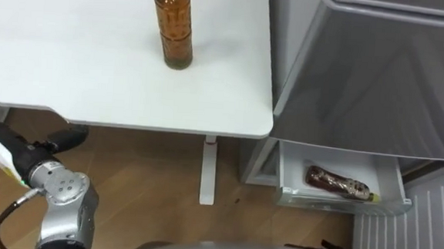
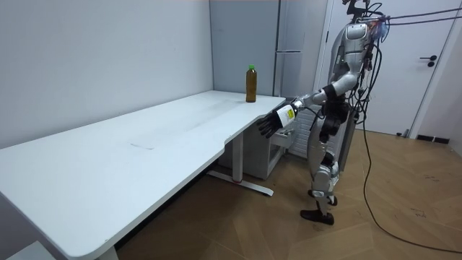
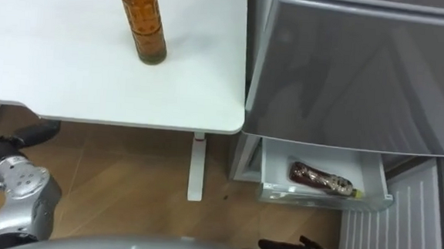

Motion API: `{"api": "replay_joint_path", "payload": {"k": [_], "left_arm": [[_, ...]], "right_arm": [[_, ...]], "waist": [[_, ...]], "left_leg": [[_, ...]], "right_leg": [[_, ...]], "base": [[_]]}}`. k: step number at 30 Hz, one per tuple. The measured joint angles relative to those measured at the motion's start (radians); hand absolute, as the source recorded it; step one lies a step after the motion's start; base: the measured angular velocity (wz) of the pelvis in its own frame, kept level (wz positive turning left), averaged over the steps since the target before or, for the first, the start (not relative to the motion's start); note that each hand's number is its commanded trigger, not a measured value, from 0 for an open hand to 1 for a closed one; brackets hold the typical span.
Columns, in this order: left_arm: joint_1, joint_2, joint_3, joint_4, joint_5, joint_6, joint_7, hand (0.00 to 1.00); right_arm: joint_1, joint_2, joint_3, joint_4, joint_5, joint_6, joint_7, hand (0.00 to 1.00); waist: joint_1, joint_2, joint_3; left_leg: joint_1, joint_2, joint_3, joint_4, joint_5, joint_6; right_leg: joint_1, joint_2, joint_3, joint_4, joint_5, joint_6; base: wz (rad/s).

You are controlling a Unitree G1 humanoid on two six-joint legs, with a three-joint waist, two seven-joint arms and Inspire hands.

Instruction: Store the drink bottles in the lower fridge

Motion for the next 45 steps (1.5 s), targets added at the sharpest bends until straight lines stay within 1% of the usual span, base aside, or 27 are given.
{"api": "replay_joint_path", "payload": {"k": [3, 4, 5, 6, 7, 9, 11, 12, 13, 14, 15, 17, 24, 25, 27, 28, 29, 30, 31, 32, 33, 34, 35, 37, 41, 43, 45], "left_arm": [[0.0, 0.0, 0.0, -0.008, 0.032, 0.003, 0.004, 0.0], [0.001, 0.0, 0.0, -0.022, 0.037, 0.012, 0.009, 0.0], [0.001, 0.001, -0.005, -0.043, 0.043, 0.029, 0.024, 0.0], [0.002, 0.001, -0.008, -0.051, 0.055, 0.035, 0.029, 0.0], [0.003, 0.002, -0.009, -0.061, 0.079, 0.04, 0.039, 0.0], [0.003, 0.005, -0.019, -0.066, 0.101, 0.04, 0.052, 0.0], [0.003, 0.015, -0.039, -0.083, 0.137, 0.047, 0.064, 0.0], [0.004, 0.015, -0.041, -0.097, 0.147, 0.059, 0.064, 0.0], [0.004, 0.018, -0.045, -0.116, 0.16, 0.081, 0.064, 0.0], [0.004, 0.019, -0.045, -0.127, 0.178, 0.095, 0.063, 0.0], [0.004, 0.019, -0.047, -0.129, 0.186, 0.099, 0.063, 0.0], [0.004, 0.02, -0.048, -0.131, 0.195, 0.101, 0.061, 0.0], [0.004, 0.022, -0.048, -0.144, 0.195, 0.101, 0.061, 0.0], [0.005, 0.022, -0.048, -0.154, 0.194, 0.101, 0.061, 0.0], [0.031, 0.022, -0.048, -0.204, 0.192, 0.101, 0.062, 0.0], [0.055, 0.021, -0.049, -0.259, 0.192, 0.1, 0.062, 0.0], [0.071, 0.021, -0.048, -0.313, 0.187, 0.086, 0.064, 0.0], [0.076, 0.021, -0.049, -0.35, 0.179, 0.062, 0.064, 0.0], [0.076, 0.025, -0.058, -0.412, 0.181, 0.003, 0.065, 0.0], [0.081, 0.029, -0.068, -0.453, 0.184, -0.056, 0.06, 0.0], [0.085, 0.029, -0.074, -0.464, 0.185, -0.077, 0.058, 0.0], [0.095, 0.029, -0.083, -0.475, 0.185, -0.1, 0.05, 0.0], [0.106, 0.028, -0.085, -0.488, 0.186, -0.1, 0.033, 0.0], [0.119, 0.027, -0.086, -0.498, 0.189, -0.1, 0.009, 0.0], [0.125, 0.027, -0.084, -0.5, 0.196, -0.1, -0.042, 0.0], [0.125, 0.027, -0.081, -0.5, 0.195, -0.1, -0.061, 0.0], [0.125, 0.027, -0.082, -0.503, 0.195, -0.1, -0.079, 0.0]], "right_arm": [[0.001, 0.005, -0.001, 0.012, 0.001, -0.017, 0.0, 0.0], [0.001, 0.005, -0.001, 0.01, 0.001, -0.024, -0.002, 0.0], [0.001, 0.005, -0.001, 0.01, 0.002, -0.026, -0.004, 0.0], [0.001, 0.006, -0.001, 0.01, 0.003, -0.026, -0.004, 0.0], [0.0, 0.007, -0.001, 0.009, 0.003, -0.026, -0.005, 0.0], [-0.001, 0.007, 0.001, 0.005, 0.003, -0.026, -0.008, 0.0], [-0.002, 0.007, 0.008, 0.004, 0.004, -0.026, -0.009, 0.0], [-0.002, 0.007, 0.011, 0.003, 0.004, -0.027, -0.009, 0.0], [-0.003, 0.007, 0.017, 0.002, 0.005, -0.031, -0.009, 0.0], [-0.004, 0.007, 0.02, 0.003, 0.004, -0.033, -0.01, 0.0], [-0.005, 0.007, 0.02, 0.003, 0.004, -0.033, -0.01, 0.0], [-0.008, 0.007, 0.026, 0.005, 0.004, -0.034, -0.012, 0.0], [-0.007, 0.006, 0.04, 0.0, 0.009, -0.039, -0.018, 0.0], [-0.005, 0.006, 0.04, -0.005, 0.008, -0.038, -0.02, 0.0], [-0.004, 0.006, 0.04, -0.012, 0.006, -0.037, -0.021, 0.0], [-0.003, 0.006, 0.04, -0.009, 0.006, -0.036, -0.022, 0.0], [-0.006, 0.006, 0.04, -0.002, 0.006, -0.036, -0.023, 0.0], [-0.007, 0.006, 0.04, 0.002, 0.006, -0.036, -0.023, 0.0], [-0.008, 0.003, 0.041, 0.007, 0.009, -0.035, -0.021, 0.0], [-0.002, -0.001, 0.042, 0.01, 0.013, -0.035, -0.018, 0.0], [0.003, -0.004, 0.042, 0.009, 0.015, -0.035, -0.017, 0.0], [0.004, -0.01, 0.046, 0.01, 0.034, -0.034, -0.013, 0.0], [0.009, -0.013, 0.049, 0.009, 0.05, -0.033, -0.007, 0.0], [0.013, -0.012, 0.05, 0.009, 0.058, -0.031, -0.003, 0.0], [0.011, -0.009, 0.069, 0.012, 0.065, -0.031, 0.005, 0.0], [-0.003, -0.008, 0.076, 0.032, 0.064, -0.031, 0.007, 0.0], [-0.01, -0.008, 0.076, 0.043, 0.064, -0.031, 0.007, 0.0]], "waist": [[-0.001, 0.003, 0.0027], [-0.003, 0.007, 0.0053], [-0.005, 0.006, 0.01], [-0.005, 0.006, 0.0129], [-0.005, 0.004, 0.0185], [-0.003, 0.004, 0.019], [0.001, 0.005, 0.0193], [0.001, 0.005, 0.0195], [0.001, 0.005, 0.0196], [0.0, 0.006, 0.02], [0.0, 0.006, 0.0203], [0.0, 0.008, 0.0212], [0.002, 0.01, 0.0223], [0.004, 0.01, 0.022], [0.004, 0.009, 0.0212], [0.005, 0.007, 0.0201], [0.007, 0.007, 0.0198], [0.009, 0.006, 0.019], [0.017, 0.006, 0.0166], [0.029, 0.01, 0.0115], [0.03, 0.014, 0.0071], [0.032, 0.016, 0.0052], [0.03, 0.021, 0.0007], [0.029, 0.02, -0.0005], [0.033, 0.0, -0.0069], [0.035, -0.011, -0.0067], [0.034, -0.018, -0.0034]], "left_leg": [[-0.005, 0.0, -0.01, 0.002, 0.0, 0.0], [-0.012, 0.0, -0.014, 0.007, 0.0, 0.0], [-0.018, 0.0, -0.02, 0.01, 0.0, 0.0], [-0.019, 0.0, -0.021, 0.011, 0.0, 0.0], [-0.021, -0.001, -0.022, 0.012, -0.001, -0.001], [-0.031, 0.0, -0.029, 0.019, -0.002, -0.003], [-0.054, 0.0, -0.036, 0.031, -0.004, -0.005], [-0.061, 0.0, -0.039, 0.038, -0.005, -0.006], [-0.072, 0.001, -0.045, 0.045, -0.006, -0.006], [-0.076, 0.001, -0.051, 0.047, -0.006, -0.006], [-0.077, 0.0, -0.055, 0.049, -0.006, -0.006], [-0.081, 0.001, -0.065, 0.054, -0.007, -0.008], [-0.093, 0.001, -0.072, 0.062, -0.008, -0.008], [-0.101, 0.001, -0.072, 0.066, -0.008, -0.008], [-0.112, 0.001, -0.072, 0.072, -0.008, -0.008], [-0.112, 0.001, -0.073, 0.073, -0.008, -0.008], [-0.108, 0.001, -0.073, 0.072, -0.008, -0.008], [-0.106, 0.001, -0.074, 0.072, -0.008, -0.008], [-0.096, 0.0, -0.072, 0.065, -0.007, -0.007], [-0.071, 0.0, -0.067, 0.049, -0.006, -0.006], [-0.058, 0.0, -0.064, 0.038, -0.006, -0.006], [-0.033, 0.0, -0.058, 0.02, -0.005, -0.005], [-0.021, -0.003, -0.055, 0.013, -0.005, -0.005], [-0.016, -0.009, -0.056, 0.011, -0.004, -0.007], [-0.019, -0.008, -0.072, 0.015, 0.002, -0.013], [-0.019, -0.008, -0.078, 0.016, 0.003, -0.013], [-0.018, -0.008, -0.079, 0.016, 0.002, -0.013]], "right_leg": [[0.002, 0.0, -0.005, -0.011, 0.0, -0.001], [0.0, 0.001, -0.008, -0.014, 0.002, -0.002], [-0.002, 0.002, -0.009, -0.015, 0.002, -0.002], [-0.003, 0.003, -0.008, -0.015, 0.003, -0.003], [-0.003, 0.005, -0.006, -0.015, 0.003, -0.003], [-0.009, 0.007, -0.002, -0.015, 0.003, -0.004], [-0.024, 0.011, 0.002, -0.015, 0.005, -0.006], [-0.028, 0.011, 0.002, -0.015, 0.005, -0.007], [-0.034, 0.013, 0.003, -0.015, 0.006, -0.008], [-0.036, 0.014, 0.003, -0.016, 0.006, -0.009], [-0.035, 0.014, 0.003, -0.016, 0.006, -0.009], [-0.034, 0.016, 0.003, -0.016, 0.006, -0.009], [-0.042, 0.016, 0.002, -0.015, 0.007, -0.01], [-0.048, 0.016, 0.004, -0.014, 0.008, -0.011], [-0.057, 0.017, 0.004, -0.014, 0.009, -0.013], [-0.055, 0.016, 0.003, -0.013, 0.009, -0.013], [-0.052, 0.016, 0.005, -0.012, 0.009, -0.013], [-0.05, 0.016, 0.005, -0.012, 0.009, -0.013], [-0.043, 0.016, 0.005, -0.013, 0.009, -0.013], [-0.026, 0.014, 0.005, -0.014, 0.008, -0.012], [-0.017, 0.013, 0.004, -0.015, 0.008, -0.012], [0.0, 0.011, 0.0, -0.016, 0.006, -0.009], [0.011, 0.008, -0.005, -0.016, -0.001, -0.008], [0.015, 0.007, -0.009, -0.016, -0.007, -0.01], [0.015, 0.009, -0.028, -0.02, -0.009, -0.014], [0.022, 0.011, -0.03, -0.029, -0.009, -0.015], [0.023, 0.011, -0.03, -0.031, -0.009, -0.015]], "base": [[0.01], [0.08], [0.09], [0.08], [0.04], [0.05], [0.08], [0.1], [0.11], [0.11], [0.11], [0.07], [0.0], [0.0], [0.0], [0.0], [0.0], [0.0], [-0.08], [-0.11], [-0.16], [-0.13], [-0.12], [0.03], [0.12], [0.08], [0.02]]}}
